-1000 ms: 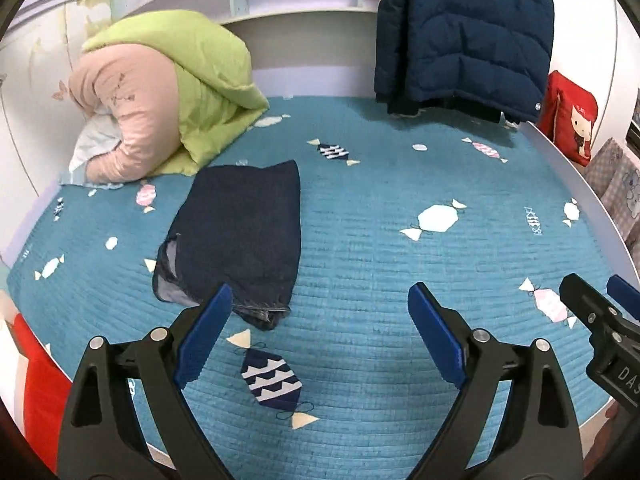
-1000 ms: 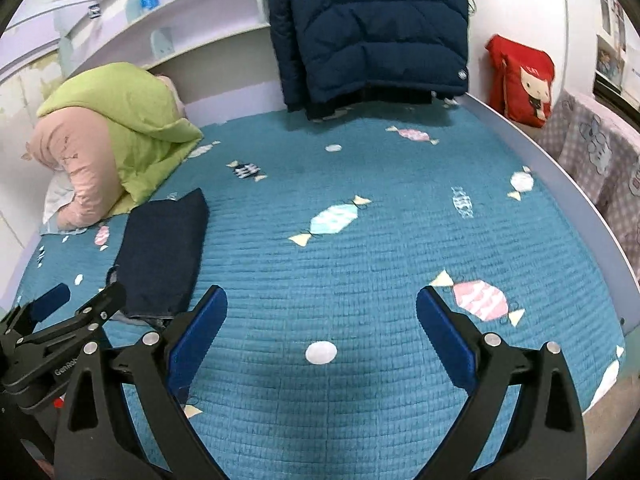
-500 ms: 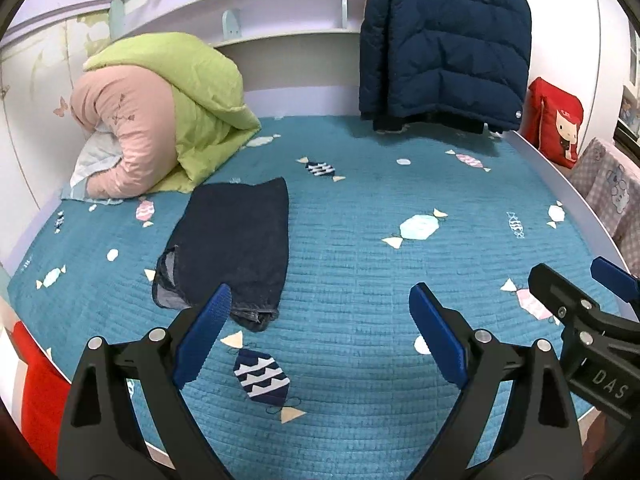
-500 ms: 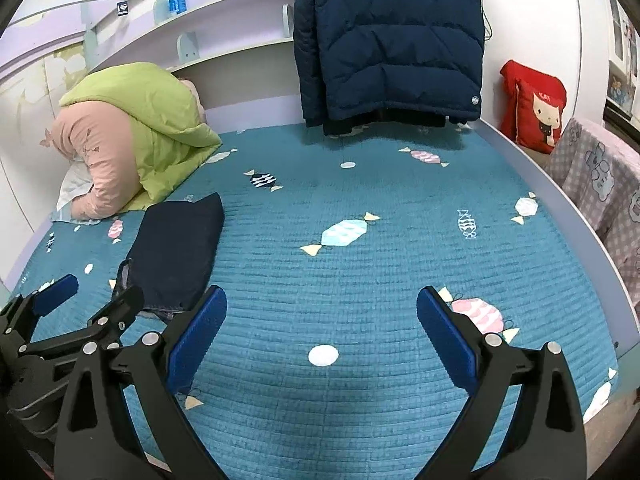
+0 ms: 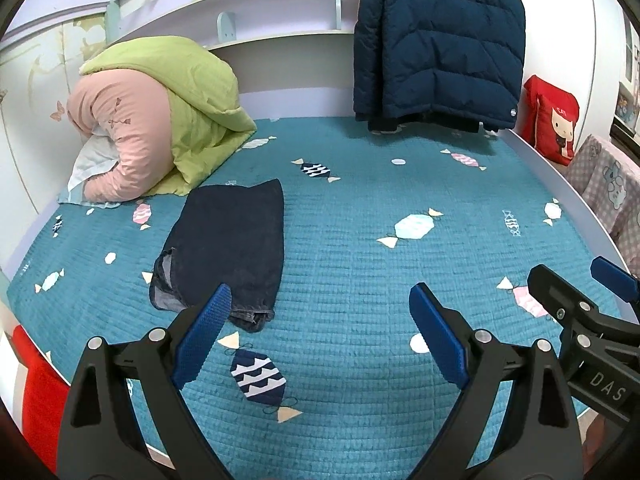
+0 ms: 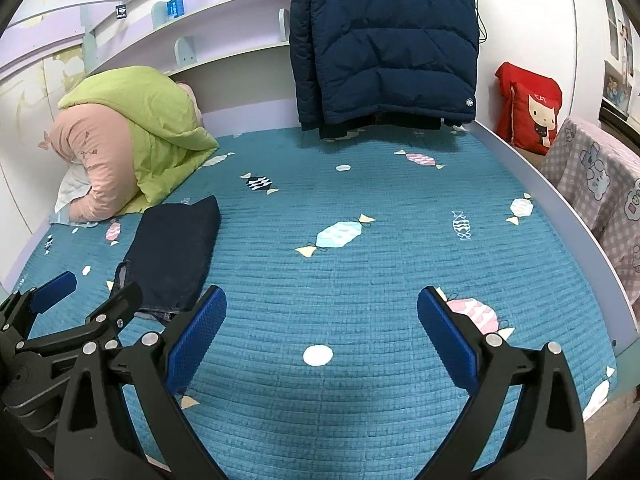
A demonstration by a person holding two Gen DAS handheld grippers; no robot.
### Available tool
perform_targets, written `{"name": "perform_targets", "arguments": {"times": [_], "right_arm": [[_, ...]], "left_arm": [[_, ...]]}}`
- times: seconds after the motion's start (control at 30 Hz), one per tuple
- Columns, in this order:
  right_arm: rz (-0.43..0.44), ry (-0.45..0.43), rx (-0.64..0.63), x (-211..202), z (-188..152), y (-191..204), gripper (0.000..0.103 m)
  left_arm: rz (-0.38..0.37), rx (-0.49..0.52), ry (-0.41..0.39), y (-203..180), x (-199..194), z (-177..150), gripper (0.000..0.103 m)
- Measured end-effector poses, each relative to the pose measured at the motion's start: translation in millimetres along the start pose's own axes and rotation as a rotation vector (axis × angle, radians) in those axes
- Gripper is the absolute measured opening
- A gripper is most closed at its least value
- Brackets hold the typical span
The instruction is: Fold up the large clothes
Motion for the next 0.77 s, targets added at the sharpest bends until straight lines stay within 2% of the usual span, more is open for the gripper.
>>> {"name": "perform_targets", "arguments": {"times": [0.77], "right_arm": [[-0.012, 0.001, 0.007, -3.1, -2.7, -4.9, 0.093]], "left_arm": [[-0.022, 0.02, -0.01, 0.3, -2.7, -1.9, 0.091]]}}
Point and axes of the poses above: each gripper's, at about its wrist camera, not at the fingertips, and x roughly the way its jaws point, y to its left, z to its top, the point moved 2 cm from there along x, roughly the way its jaws point, and after that the axes turned 14 degrees about -x, right-handed, at the moved point
